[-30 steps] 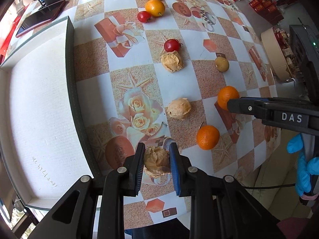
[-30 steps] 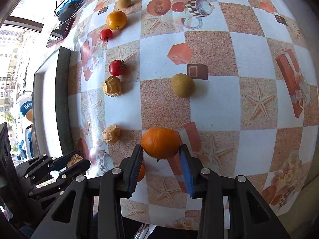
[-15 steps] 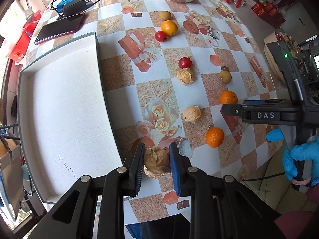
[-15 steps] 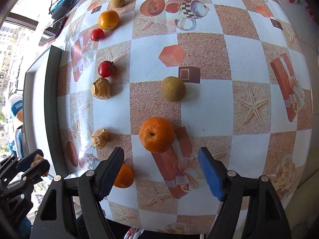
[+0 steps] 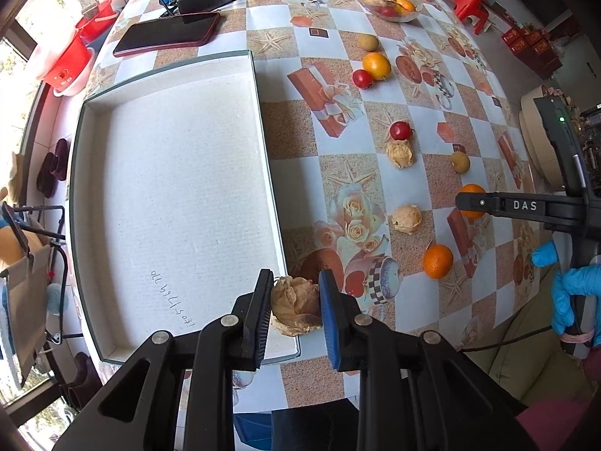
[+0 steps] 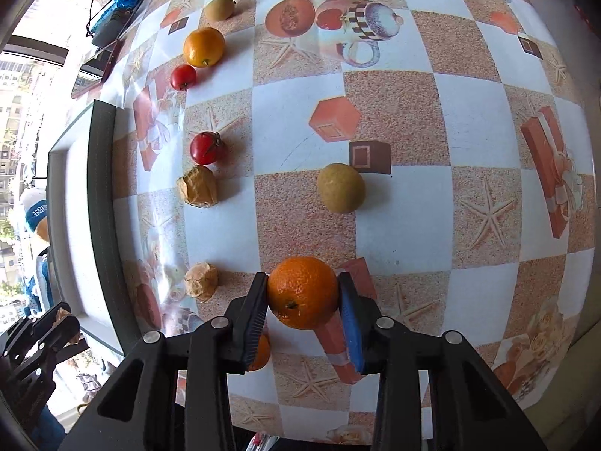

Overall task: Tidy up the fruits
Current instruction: 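Carry the paper ball with the left tool while the right tool carries the orange into the tray, then open the left tool over the tray while the right tool releases the orange inside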

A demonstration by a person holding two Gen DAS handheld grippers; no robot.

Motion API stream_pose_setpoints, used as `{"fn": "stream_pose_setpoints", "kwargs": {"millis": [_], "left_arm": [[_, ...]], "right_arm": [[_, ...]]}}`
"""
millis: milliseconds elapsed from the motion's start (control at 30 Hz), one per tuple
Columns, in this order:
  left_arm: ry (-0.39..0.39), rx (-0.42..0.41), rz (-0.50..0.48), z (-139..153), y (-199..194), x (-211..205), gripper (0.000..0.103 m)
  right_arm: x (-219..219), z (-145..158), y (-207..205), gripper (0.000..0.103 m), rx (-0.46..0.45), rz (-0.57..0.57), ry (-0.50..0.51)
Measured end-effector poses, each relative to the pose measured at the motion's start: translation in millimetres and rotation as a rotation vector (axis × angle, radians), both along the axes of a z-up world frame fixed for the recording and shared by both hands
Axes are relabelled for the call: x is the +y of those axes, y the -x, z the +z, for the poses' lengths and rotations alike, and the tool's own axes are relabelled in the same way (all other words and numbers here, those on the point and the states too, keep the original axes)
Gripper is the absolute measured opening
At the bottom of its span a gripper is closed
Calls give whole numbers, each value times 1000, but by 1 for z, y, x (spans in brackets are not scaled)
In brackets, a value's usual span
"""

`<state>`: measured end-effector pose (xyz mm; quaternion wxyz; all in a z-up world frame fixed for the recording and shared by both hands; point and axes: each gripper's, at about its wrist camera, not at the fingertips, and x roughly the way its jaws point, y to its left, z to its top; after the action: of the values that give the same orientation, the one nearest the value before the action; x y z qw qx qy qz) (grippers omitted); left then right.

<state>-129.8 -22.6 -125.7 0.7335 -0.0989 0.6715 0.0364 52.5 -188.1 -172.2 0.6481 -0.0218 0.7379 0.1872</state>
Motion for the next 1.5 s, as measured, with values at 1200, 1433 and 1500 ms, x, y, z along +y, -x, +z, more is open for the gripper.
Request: {"fn": "stream_pose_setpoints", "kwargs": {"millis": [1200,1433,1500], "left_arm": [[-100,-65,167,0,-27,144,27],[-81,-11,163,-28,-33,145,27],[-76,10,166,-37,-31,144,27]], "right_arm": [[248,59,9,38,-10,347,-174],[264,34,14,38,38,349,-136],[266,27,16,38,48,349,-123]]}}
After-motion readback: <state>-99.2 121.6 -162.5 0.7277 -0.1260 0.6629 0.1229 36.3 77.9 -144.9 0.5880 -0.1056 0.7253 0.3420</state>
